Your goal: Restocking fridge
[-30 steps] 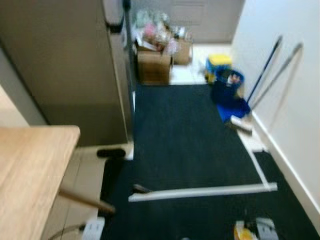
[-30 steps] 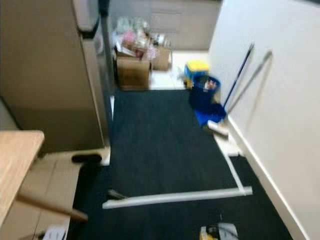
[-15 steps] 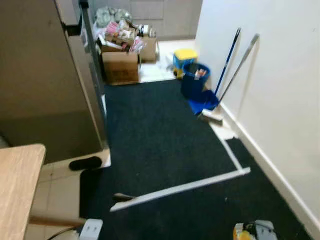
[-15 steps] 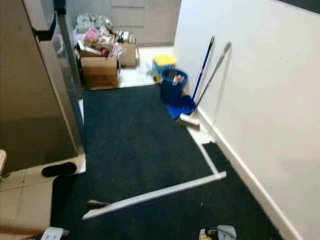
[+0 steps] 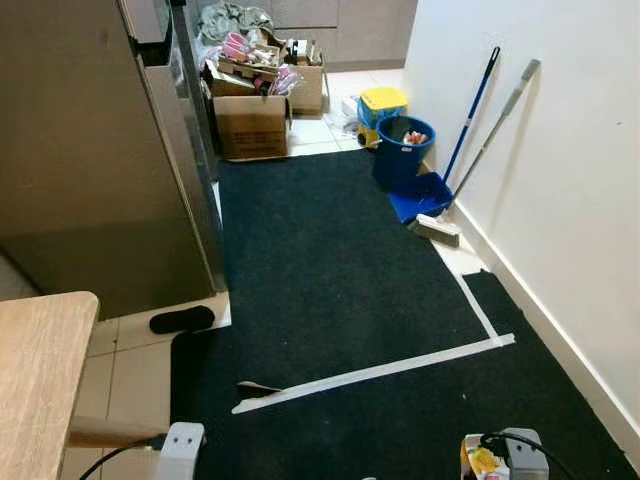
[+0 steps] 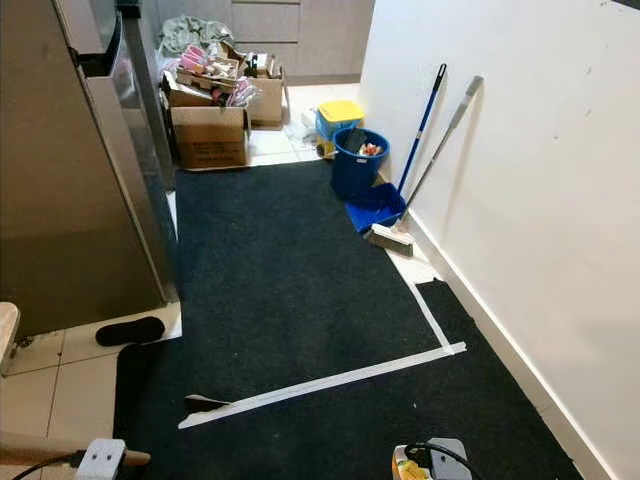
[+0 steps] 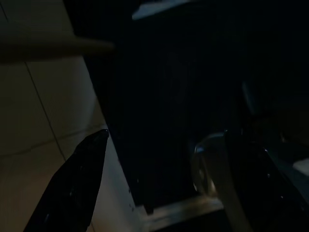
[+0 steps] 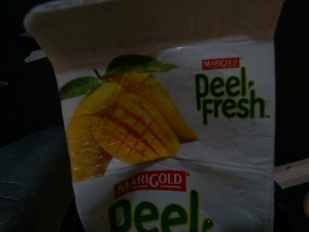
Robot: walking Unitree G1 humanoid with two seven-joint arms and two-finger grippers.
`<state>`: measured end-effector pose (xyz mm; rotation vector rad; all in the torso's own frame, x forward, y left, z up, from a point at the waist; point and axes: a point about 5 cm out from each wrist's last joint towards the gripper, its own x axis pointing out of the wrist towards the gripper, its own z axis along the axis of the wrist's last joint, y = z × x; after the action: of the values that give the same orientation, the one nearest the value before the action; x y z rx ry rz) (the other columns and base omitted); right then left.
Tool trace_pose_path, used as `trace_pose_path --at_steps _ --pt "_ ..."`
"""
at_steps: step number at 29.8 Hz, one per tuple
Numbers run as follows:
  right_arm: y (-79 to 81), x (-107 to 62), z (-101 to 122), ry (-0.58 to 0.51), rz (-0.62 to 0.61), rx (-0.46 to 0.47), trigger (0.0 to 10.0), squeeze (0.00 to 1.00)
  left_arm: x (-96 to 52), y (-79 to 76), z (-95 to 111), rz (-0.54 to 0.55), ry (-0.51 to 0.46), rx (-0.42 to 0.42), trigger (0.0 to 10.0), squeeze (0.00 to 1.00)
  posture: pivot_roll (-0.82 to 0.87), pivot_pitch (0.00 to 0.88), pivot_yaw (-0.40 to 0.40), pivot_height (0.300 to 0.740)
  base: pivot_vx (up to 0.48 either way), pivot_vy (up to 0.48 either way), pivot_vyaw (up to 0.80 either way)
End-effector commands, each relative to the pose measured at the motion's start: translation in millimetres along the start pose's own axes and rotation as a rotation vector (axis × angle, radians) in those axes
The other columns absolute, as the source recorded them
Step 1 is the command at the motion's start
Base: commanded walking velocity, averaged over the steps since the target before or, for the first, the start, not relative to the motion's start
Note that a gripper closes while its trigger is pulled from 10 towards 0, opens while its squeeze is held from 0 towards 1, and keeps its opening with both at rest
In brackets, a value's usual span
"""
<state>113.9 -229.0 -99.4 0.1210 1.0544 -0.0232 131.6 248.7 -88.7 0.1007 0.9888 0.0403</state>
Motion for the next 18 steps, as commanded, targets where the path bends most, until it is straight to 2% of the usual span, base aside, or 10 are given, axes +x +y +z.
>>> trace_pose_path --at_steps 1,7,12,14,15,16,17,18 --pt "-3.3 -1.2 0 -0.01 -0.009 -0.001 10.0 0.0 1.4 -6.3 4 -0.024 -0.021 0.009 10.0 0.0 -0.02 0.0 -0.09 0.74 0.0 0.0 0.0" --pt "-2.9 -1.0 1 -0.01 -0.006 -0.003 10.0 0.0 3.5 -10.0 13 -0.018 -0.062 0.023 10.0 0.0 -0.02 0.0 -0.09 0.74 0.0 0.0 0.0" --pt "-2.6 -1.2 0 -0.01 -0.003 -0.011 10.0 0.0 2.7 -11.2 13 -0.019 -0.07 0.034 10.0 0.0 -0.02 0.0 -0.091 0.74 0.0 0.0 0.0" --pt "-3.0 -1.6 -2 -0.006 -0.006 -0.013 10.0 0.0 1.9 -11.2 9 -0.017 -0.051 0.047 10.0 0.0 -0.02 0.0 -0.088 0.74 0.0 0.0 0.0" --pt "-3.2 -2.0 -3 -0.005 -0.008 -0.013 10.0 0.0 1.6 -11.6 4 -0.016 -0.017 0.064 10.0 0.0 -0.02 0.0 -0.086 0.74 0.0 0.0 0.0" --pt "-3.5 -2.2 -4 -0.002 -0.012 -0.006 10.0 0.0 1.6 -13.0 -4 -0.021 0.057 0.103 10.0 0.0 -0.01 0.0 -0.088 0.74 0.0 0.0 0.0" --pt "-3.5 -2.2 -4 -0.002 -0.012 -0.006 10.0 0.0 1.6 -13.0 -4 -0.021 0.057 0.103 10.0 0.0 -0.01 0.0 -0.088 0.74 0.0 0.0 0.0" --pt "-3.5 -2.3 -4 -0.001 -0.015 0.0 10.0 0.0 1.3 -13.6 -9 -0.023 0.108 0.131 10.0 0.0 -0.01 0.0 -0.088 0.74 0.0 0.0 0.0"
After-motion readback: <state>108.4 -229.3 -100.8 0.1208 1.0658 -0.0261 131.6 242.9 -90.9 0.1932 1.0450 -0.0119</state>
